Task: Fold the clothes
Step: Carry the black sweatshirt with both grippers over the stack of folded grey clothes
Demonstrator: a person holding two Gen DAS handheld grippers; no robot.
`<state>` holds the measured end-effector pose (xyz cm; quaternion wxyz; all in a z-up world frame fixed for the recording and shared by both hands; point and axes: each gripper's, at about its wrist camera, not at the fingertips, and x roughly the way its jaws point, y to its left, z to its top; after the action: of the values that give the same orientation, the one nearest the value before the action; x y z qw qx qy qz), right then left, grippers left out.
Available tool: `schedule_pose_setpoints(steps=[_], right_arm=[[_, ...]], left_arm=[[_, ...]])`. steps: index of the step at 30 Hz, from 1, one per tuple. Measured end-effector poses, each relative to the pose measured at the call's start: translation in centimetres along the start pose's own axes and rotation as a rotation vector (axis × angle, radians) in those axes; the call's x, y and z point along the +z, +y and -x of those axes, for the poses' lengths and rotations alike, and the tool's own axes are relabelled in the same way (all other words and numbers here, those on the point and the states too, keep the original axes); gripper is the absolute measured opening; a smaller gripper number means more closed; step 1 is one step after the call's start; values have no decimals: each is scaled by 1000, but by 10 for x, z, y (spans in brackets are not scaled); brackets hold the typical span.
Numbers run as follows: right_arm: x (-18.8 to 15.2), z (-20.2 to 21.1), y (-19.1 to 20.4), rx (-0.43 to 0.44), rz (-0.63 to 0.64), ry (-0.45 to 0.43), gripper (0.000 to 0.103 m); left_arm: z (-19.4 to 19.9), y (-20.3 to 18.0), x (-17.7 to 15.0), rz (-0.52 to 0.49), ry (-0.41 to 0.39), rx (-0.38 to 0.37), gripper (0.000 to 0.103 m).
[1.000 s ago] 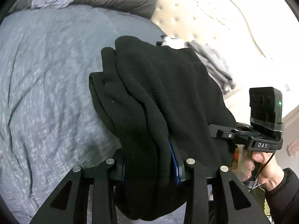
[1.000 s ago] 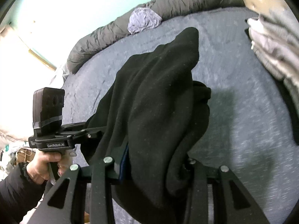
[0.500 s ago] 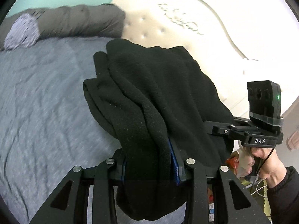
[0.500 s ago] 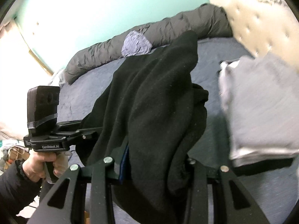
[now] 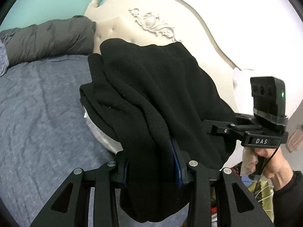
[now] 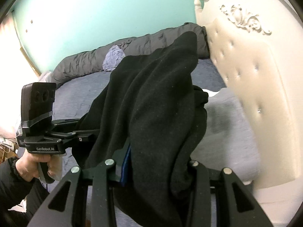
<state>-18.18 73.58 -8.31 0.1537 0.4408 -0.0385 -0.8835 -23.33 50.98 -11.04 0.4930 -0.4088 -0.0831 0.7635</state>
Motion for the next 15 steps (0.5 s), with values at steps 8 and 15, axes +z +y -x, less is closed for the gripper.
schedule_pose_setpoints(steps=[8,15], right_arm=[[19,2,-59,-40,35,27,38],[29,-12,-101,-51,67,44,38]], left_arm=[[-55,-5,15,61,-2,-7,39],[-96,-12,21,82,8,7,39]])
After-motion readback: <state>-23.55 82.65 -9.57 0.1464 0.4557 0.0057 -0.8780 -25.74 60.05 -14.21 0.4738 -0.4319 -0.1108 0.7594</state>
